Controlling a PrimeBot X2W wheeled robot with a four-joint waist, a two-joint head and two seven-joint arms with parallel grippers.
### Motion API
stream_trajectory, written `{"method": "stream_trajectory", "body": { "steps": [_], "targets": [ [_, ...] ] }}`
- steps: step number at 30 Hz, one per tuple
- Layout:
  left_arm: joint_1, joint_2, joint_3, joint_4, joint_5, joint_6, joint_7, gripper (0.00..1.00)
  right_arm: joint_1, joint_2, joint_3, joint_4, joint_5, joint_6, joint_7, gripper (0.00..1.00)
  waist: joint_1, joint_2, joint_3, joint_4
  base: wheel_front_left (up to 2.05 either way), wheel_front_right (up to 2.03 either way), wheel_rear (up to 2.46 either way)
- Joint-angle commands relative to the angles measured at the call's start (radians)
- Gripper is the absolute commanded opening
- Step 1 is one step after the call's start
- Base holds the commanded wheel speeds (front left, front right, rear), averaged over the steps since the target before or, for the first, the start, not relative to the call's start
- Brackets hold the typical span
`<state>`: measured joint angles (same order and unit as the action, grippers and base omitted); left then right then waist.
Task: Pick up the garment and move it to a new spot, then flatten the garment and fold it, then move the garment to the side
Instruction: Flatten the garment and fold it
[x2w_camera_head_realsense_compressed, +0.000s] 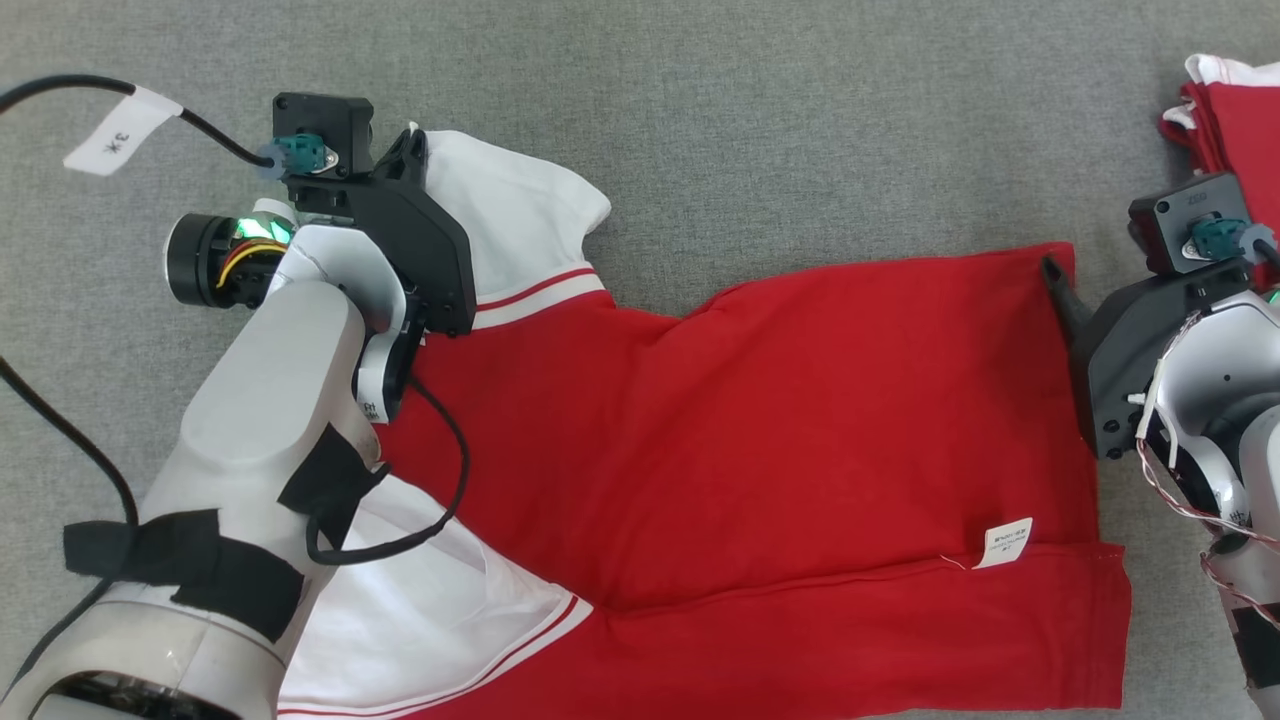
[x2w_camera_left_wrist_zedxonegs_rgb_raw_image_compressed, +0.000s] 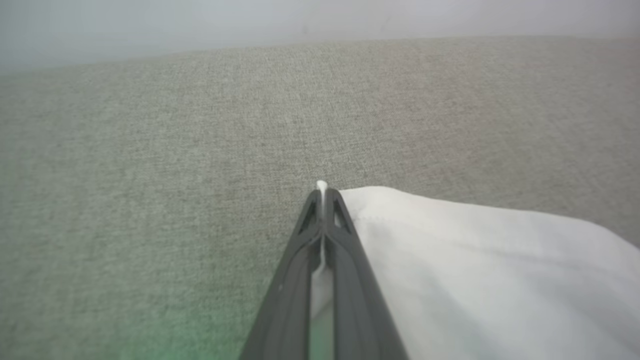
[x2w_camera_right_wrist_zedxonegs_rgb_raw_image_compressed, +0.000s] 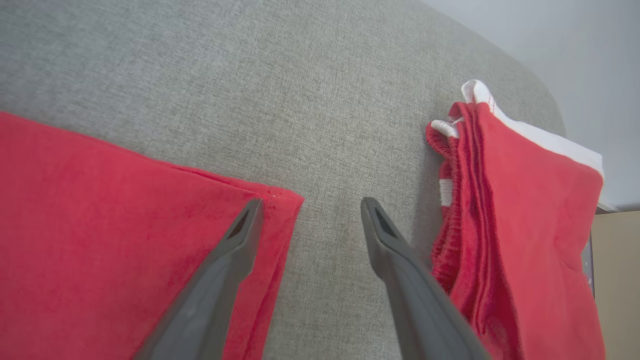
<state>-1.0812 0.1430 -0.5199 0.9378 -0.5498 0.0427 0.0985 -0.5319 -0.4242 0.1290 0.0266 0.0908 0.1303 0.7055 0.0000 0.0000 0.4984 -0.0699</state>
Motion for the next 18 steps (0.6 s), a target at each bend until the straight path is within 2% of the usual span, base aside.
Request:
{"method": "stream_trajectory", "body": {
  "steps": [1,8,9,10,11,15,17,18],
  "targets": [
    [0.017,0.001,-0.006,0.024,-0.004,-0.002,0.006,0.00,-0.004,-0.009,0.002,0.003,0.011,0.000,0.005,1.00,0.0000,0.0000,0.001,0.000,0.00,0.00,0.00],
    [-0.008,-0.005,-0.010,0.059,-0.011,-0.014,-0.002,0.00,-0.044,-0.037,0.058,0.051,0.055,0.000,0.034,1.00,0.0000,0.0000,0.006,-0.001,0.00,0.00,0.00],
    [-0.016,-0.005,-0.012,0.069,-0.014,-0.016,-0.006,0.00,-0.053,-0.045,0.077,0.078,0.068,0.000,0.046,0.73,0.0000,0.0000,0.008,0.000,0.00,0.00,0.00],
    [-0.019,-0.005,-0.012,0.073,-0.015,-0.019,-0.008,0.00,-0.056,-0.047,0.086,0.089,0.072,0.000,0.054,0.51,0.0000,0.0000,0.009,0.001,0.00,0.00,0.00],
    [-0.023,-0.005,-0.012,0.078,-0.016,-0.022,-0.009,0.00,-0.059,-0.050,0.094,0.099,0.076,0.000,0.057,0.47,0.0000,0.0000,0.009,0.002,0.00,0.00,0.00],
    [-0.025,-0.005,-0.012,0.095,-0.021,-0.027,-0.020,0.00,-0.072,-0.057,0.112,0.132,0.098,0.000,0.066,0.43,0.0000,0.0000,0.010,0.010,0.00,0.00,0.00],
    [-0.029,-0.005,-0.012,0.102,-0.024,-0.027,-0.028,0.00,-0.076,-0.061,0.122,0.146,0.103,0.000,0.074,0.28,0.0000,0.0000,0.009,0.015,0.00,0.00,0.00],
    [-0.030,-0.006,-0.013,0.105,-0.025,-0.029,-0.032,0.00,-0.077,-0.065,0.126,0.152,0.107,0.000,0.080,0.13,0.0000,0.0000,0.008,0.018,0.00,0.00,0.00]
  ]
}}
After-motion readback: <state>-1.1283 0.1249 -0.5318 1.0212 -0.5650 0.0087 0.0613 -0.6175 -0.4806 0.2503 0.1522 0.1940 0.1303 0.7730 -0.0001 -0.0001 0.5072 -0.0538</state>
